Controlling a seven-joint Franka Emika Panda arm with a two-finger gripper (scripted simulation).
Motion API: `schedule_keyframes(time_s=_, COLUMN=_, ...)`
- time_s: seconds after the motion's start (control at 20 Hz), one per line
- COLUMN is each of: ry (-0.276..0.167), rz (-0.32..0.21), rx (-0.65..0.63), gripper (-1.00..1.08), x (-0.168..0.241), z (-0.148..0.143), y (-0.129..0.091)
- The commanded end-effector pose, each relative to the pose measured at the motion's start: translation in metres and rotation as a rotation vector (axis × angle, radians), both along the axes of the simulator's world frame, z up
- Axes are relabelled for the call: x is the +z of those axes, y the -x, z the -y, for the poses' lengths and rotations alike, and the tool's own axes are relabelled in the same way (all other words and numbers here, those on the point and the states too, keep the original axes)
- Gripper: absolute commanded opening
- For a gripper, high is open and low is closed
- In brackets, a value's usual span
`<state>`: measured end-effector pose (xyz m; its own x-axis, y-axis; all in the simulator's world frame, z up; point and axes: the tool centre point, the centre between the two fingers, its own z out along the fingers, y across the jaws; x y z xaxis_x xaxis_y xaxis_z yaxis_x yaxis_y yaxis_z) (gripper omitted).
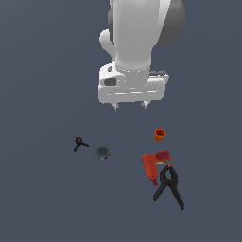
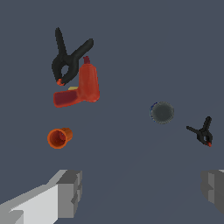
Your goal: Pick up a designated object from a clutter of objects.
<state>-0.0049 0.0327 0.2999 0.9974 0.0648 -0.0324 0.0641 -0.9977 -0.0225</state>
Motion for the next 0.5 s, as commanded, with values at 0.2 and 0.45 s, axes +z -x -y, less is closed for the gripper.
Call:
schedule_keyframes(time_s=0.2, ry=-0.002, rz=0.013, rx=-0.009, gripper=1.0, x=0.003, z=0.004, y=-0.005)
schedule_keyframes(time_s=0.45, ry=-0.004, rz=0.042, rx=-0.03, gripper=1.0, x=0.011, z=0.013, y=-0.015)
